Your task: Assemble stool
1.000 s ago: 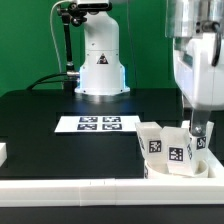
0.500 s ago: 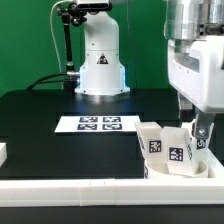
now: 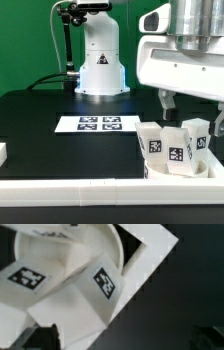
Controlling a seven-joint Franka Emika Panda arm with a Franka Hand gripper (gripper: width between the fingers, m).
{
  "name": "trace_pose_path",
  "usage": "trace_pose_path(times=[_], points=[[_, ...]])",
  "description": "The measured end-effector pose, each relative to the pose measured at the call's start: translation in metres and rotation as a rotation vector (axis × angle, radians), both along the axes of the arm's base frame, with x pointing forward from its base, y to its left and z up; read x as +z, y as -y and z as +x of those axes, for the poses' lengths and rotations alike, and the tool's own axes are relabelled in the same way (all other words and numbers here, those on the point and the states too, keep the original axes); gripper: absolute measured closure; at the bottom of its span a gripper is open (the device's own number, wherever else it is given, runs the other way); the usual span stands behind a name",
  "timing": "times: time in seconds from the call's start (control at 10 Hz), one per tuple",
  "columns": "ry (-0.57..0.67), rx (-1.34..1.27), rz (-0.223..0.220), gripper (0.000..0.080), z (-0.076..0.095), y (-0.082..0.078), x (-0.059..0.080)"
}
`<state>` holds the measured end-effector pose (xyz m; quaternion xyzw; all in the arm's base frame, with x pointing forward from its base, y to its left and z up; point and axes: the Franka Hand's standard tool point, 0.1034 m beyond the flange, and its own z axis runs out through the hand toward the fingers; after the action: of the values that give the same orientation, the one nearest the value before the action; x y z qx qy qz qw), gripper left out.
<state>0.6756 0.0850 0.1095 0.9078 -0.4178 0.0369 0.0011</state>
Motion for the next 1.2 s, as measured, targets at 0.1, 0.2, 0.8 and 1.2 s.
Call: trace_pose_path(times=[0.1,0.2,0.8,1.2], points=[[0.009,0.167,-0.010,0.0150,0.002,0.004,0.001],[0.018,0.298,-0.017,0.0150,0.002,0.008,0.002],[-0.007,0.656,-0.070,0.0150,0.000,0.012,0.001],[-0.069,0.862,-0.039,0.0150,-0.014,0.006,-0.003]])
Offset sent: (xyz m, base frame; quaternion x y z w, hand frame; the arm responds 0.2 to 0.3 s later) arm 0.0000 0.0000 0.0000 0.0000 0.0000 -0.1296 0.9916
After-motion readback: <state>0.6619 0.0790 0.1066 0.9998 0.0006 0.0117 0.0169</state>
